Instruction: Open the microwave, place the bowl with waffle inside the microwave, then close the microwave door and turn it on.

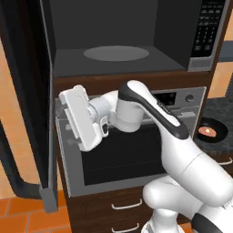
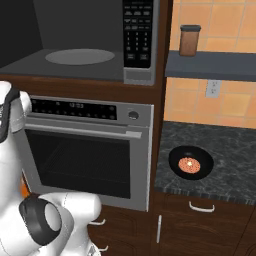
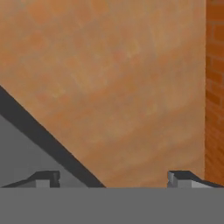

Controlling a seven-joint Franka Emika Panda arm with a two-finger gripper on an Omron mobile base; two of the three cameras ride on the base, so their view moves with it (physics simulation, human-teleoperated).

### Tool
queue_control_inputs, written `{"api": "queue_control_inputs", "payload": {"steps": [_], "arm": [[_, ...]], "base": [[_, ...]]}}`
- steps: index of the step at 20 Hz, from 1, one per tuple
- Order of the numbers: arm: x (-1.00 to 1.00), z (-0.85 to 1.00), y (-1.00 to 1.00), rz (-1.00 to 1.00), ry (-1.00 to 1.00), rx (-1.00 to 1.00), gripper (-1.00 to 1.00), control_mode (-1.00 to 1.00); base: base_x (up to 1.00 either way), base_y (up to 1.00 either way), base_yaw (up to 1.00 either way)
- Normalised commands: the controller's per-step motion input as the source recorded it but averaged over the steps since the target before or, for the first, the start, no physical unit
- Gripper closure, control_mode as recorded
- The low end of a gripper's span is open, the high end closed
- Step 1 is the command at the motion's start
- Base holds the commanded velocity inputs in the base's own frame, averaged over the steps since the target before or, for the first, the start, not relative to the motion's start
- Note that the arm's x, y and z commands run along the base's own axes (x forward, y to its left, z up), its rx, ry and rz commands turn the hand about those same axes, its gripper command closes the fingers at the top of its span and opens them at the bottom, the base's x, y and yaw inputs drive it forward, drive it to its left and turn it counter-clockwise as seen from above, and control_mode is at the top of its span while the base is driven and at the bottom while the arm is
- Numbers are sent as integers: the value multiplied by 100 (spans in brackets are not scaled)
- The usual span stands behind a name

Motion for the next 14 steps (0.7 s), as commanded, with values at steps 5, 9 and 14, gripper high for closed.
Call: {"api": "queue_control_inputs", "payload": {"steps": [5, 9, 14], "arm": [[-1, -7, 62, -3, -10, 0, -100, -100], [-1, 0, -7, -6, -11, 0, -100, -100], [0, 0, -96, -5, -12, 4, -100, -100]], "base": [[0, 0, 0], [0, 0, 0], [0, 0, 0]]}}
